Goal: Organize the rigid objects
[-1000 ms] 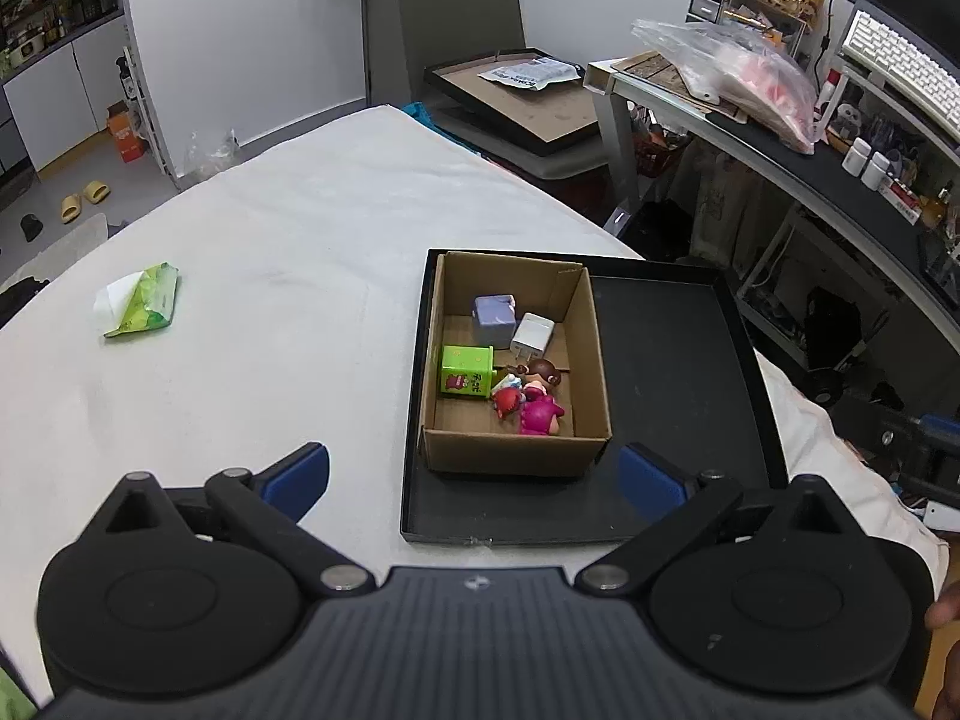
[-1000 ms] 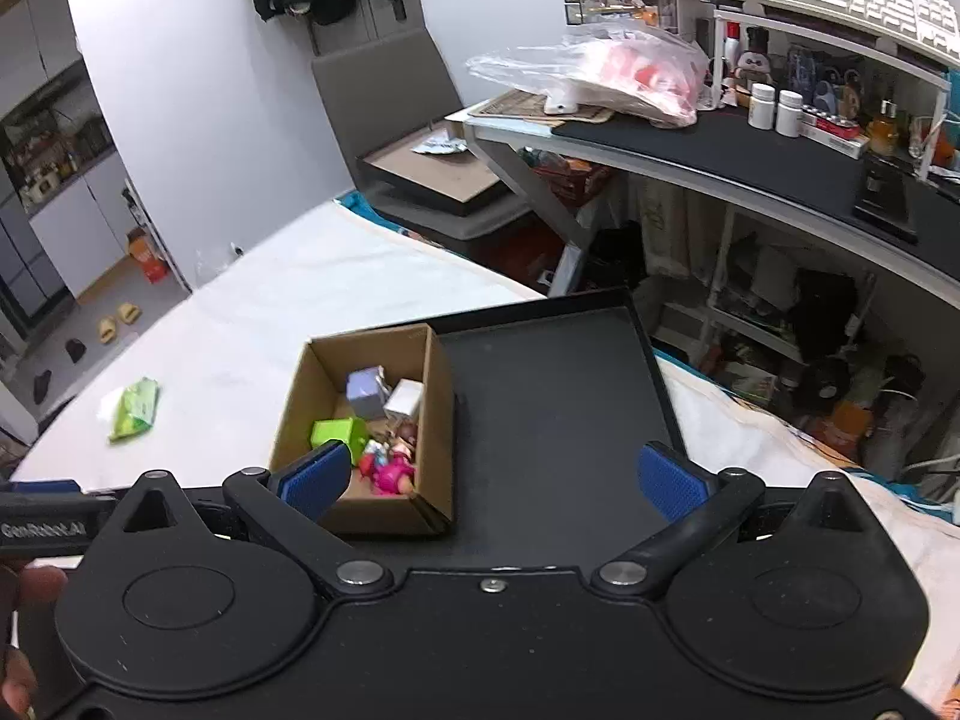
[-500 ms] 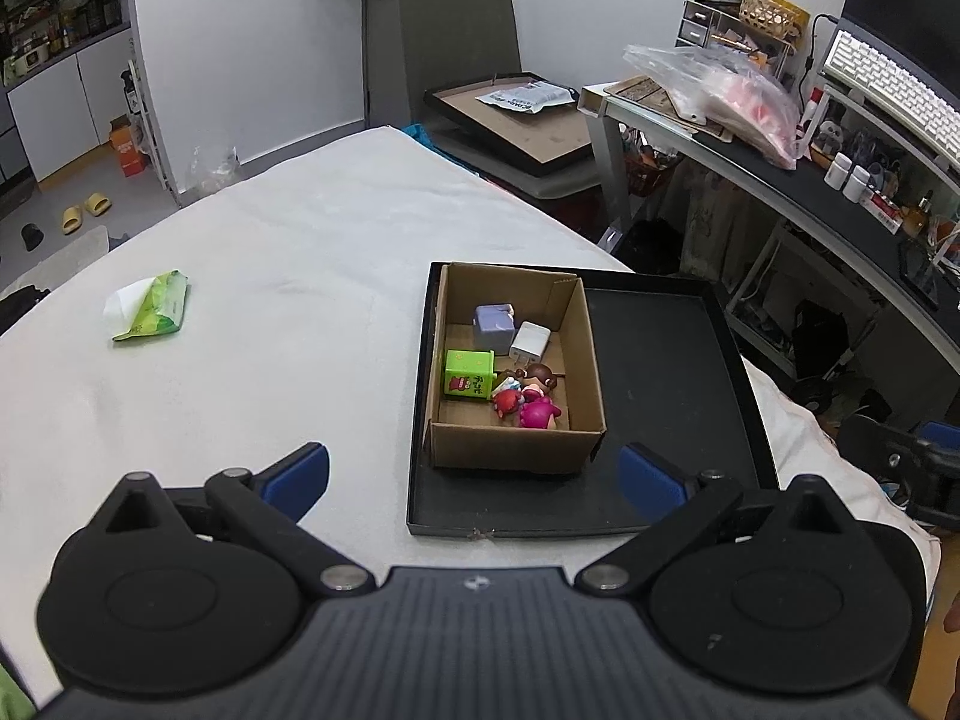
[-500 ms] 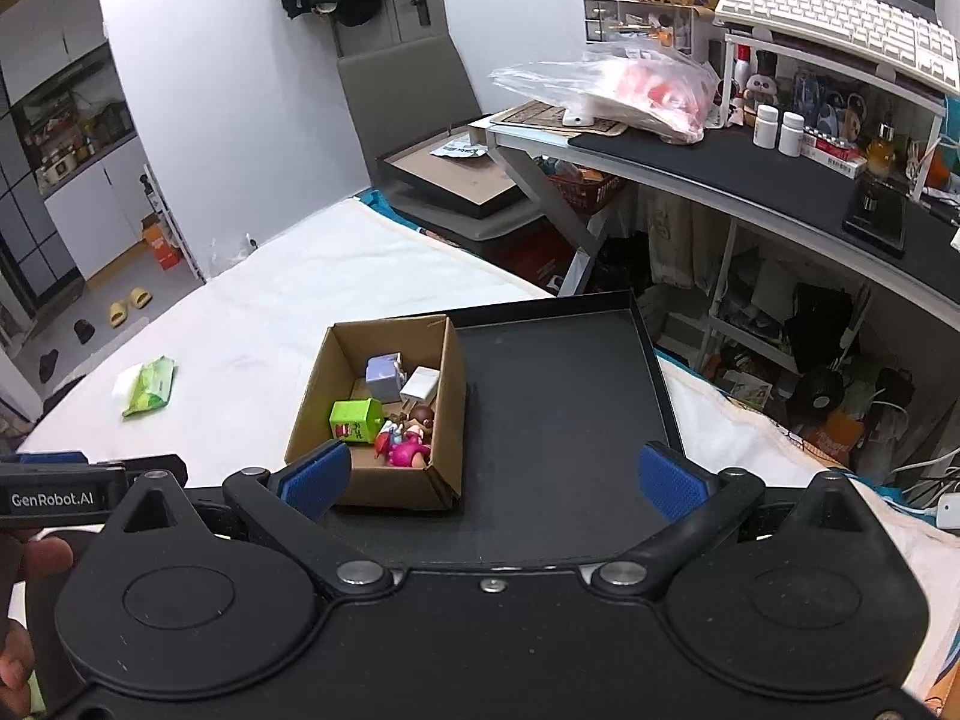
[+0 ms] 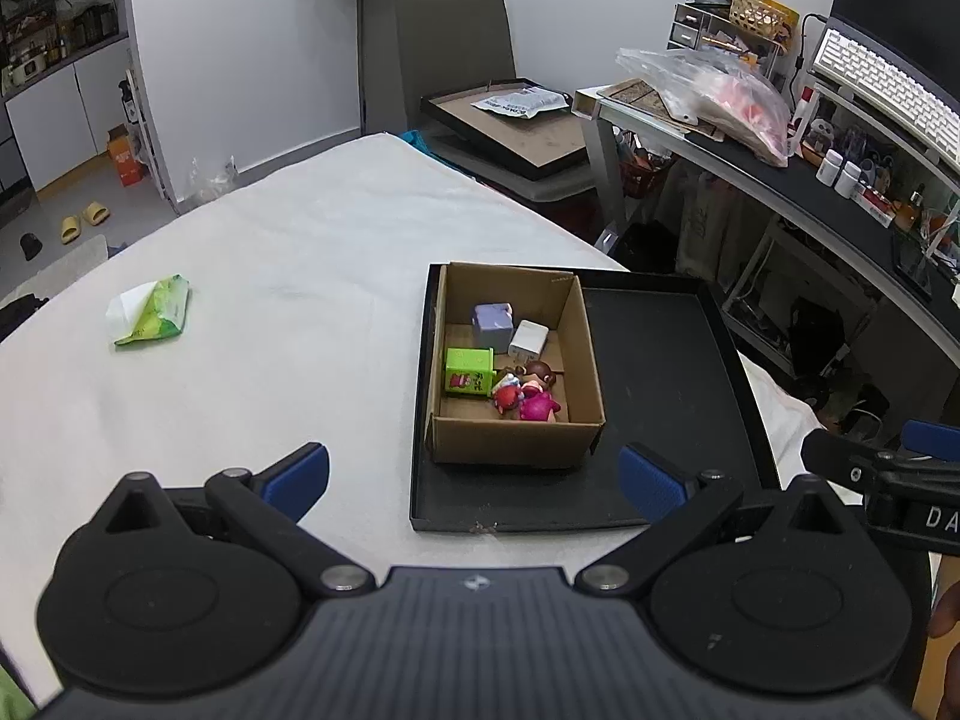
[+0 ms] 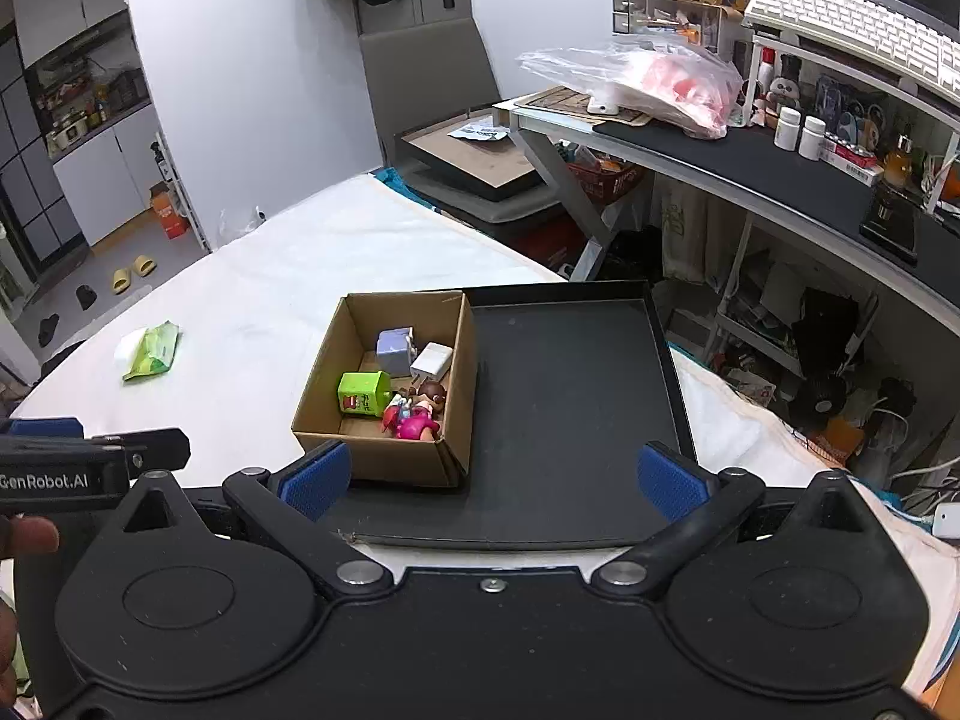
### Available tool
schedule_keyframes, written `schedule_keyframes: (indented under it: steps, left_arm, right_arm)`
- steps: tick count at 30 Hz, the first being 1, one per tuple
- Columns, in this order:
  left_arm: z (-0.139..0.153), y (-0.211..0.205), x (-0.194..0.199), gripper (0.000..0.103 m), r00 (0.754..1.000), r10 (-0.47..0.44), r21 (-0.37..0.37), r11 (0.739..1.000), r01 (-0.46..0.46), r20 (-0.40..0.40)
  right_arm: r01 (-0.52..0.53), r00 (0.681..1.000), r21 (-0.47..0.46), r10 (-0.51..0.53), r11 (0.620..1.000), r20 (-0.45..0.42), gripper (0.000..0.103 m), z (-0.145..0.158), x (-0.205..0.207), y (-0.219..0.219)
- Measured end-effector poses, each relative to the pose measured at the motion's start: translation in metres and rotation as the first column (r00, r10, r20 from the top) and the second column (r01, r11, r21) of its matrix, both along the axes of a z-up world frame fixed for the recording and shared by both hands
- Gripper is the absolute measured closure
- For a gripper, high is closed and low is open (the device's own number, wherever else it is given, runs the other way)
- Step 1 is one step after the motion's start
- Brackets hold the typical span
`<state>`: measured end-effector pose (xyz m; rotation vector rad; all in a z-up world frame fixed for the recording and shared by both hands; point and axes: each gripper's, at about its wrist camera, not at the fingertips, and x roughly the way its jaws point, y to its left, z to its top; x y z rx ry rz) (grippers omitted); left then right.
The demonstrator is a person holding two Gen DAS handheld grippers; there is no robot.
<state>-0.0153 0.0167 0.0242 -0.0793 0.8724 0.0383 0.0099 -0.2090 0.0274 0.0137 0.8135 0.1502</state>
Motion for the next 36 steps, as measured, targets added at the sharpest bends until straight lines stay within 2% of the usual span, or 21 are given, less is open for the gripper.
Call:
schedule_keyframes:
  steps: [17, 36]
  left_arm:
    - [-0.010, -0.005, -0.001, 0.001, 1.000, -0.019, 0.005, 1.000, 0.019, -0.011]
    - [-0.008, -0.011, 0.000, 0.001, 1.000, -0.018, 0.030, 0.999, 0.018, 0.003]
  right_arm:
    - [0.031, 1.000, -0.035, -0.031, 0.999, 0.003, 0.000, -0.006, -0.004, 0.000]
    - [0.062, 0.998, -0.013, -0.062, 0.998, -0.026, 0.000, -0.015, 0.000, -0.009]
